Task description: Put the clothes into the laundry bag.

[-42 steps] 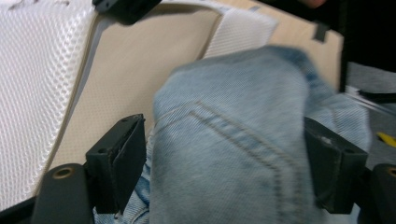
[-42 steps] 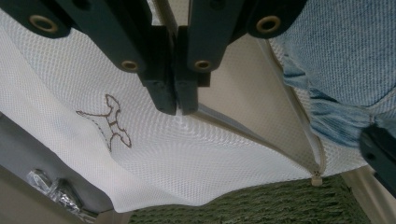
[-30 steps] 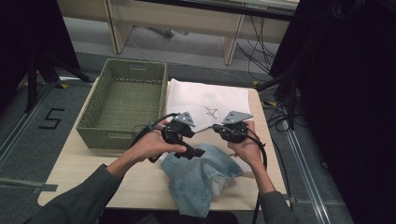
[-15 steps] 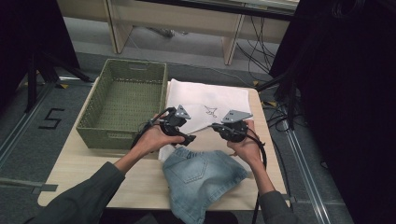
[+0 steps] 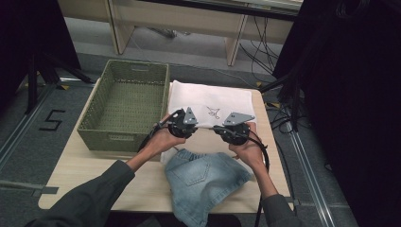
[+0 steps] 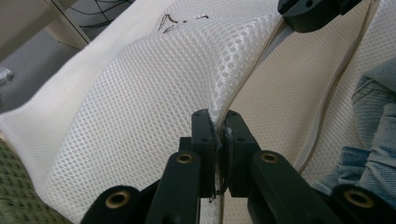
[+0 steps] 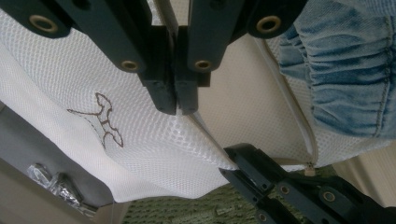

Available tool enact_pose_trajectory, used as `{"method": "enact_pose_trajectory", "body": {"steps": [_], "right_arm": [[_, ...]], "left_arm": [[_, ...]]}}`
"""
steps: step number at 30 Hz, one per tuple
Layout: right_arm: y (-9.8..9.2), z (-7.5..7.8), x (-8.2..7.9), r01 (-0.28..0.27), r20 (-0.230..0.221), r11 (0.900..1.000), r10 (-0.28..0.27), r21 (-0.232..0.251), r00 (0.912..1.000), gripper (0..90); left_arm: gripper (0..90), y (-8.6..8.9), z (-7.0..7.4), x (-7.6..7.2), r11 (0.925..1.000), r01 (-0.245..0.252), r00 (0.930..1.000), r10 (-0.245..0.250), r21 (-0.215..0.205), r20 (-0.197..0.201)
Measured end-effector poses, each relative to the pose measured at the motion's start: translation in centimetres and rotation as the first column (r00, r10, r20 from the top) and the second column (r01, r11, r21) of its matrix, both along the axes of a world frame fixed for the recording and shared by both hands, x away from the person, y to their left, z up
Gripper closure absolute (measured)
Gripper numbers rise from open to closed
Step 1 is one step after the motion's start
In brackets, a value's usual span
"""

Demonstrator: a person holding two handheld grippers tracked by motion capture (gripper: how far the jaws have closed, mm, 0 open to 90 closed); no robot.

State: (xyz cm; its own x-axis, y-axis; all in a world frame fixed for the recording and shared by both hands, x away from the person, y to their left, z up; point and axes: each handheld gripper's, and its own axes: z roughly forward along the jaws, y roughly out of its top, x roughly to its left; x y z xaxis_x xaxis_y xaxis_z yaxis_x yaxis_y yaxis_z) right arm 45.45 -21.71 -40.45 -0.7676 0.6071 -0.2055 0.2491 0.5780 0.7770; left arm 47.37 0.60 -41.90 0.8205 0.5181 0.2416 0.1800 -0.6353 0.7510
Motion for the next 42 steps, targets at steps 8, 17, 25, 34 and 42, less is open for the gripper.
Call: {"method": "enact_pose_trajectory", "body": {"steps": [8,17,25,34,42], "right_arm": [[0.1,0.3,-0.2,-0.002,0.008,1.000,0.002,-0.006,1.0000,88.6],[0.3,2.1,-4.3,-0.025,-0.134,0.994,0.039,0.106,0.9902,46.3],[0.1,1.5,-8.5,-0.134,-0.227,0.983,0.161,0.128,0.9605,37.3],[4.8,-2.1,-8.4,-0.247,-0.243,0.969,0.236,-0.016,0.9408,34.8],[5.0,-3.8,-7.3,-0.282,-0.282,0.957,0.252,-0.071,0.9258,76.5]], "left_arm": [[83.0,-0.5,-0.1,-0.3,1.0000,0.008,0.9998,-0.008,0.003,0.016],[85.3,0.1,0.4,0.0,0.9998,0.009,0.9999,-0.009,-0.016,-0.006],[85.1,0.5,1.1,0.3,0.9991,0.010,0.9999,-0.010,-0.042,-0.012],[85.0,0.3,0.8,0.2,0.9995,0.019,0.9991,-0.020,-0.025,-0.036],[85.1,0.2,0.8,0.0,0.9991,0.041,0.9984,-0.042,-0.011,-0.037]]}}
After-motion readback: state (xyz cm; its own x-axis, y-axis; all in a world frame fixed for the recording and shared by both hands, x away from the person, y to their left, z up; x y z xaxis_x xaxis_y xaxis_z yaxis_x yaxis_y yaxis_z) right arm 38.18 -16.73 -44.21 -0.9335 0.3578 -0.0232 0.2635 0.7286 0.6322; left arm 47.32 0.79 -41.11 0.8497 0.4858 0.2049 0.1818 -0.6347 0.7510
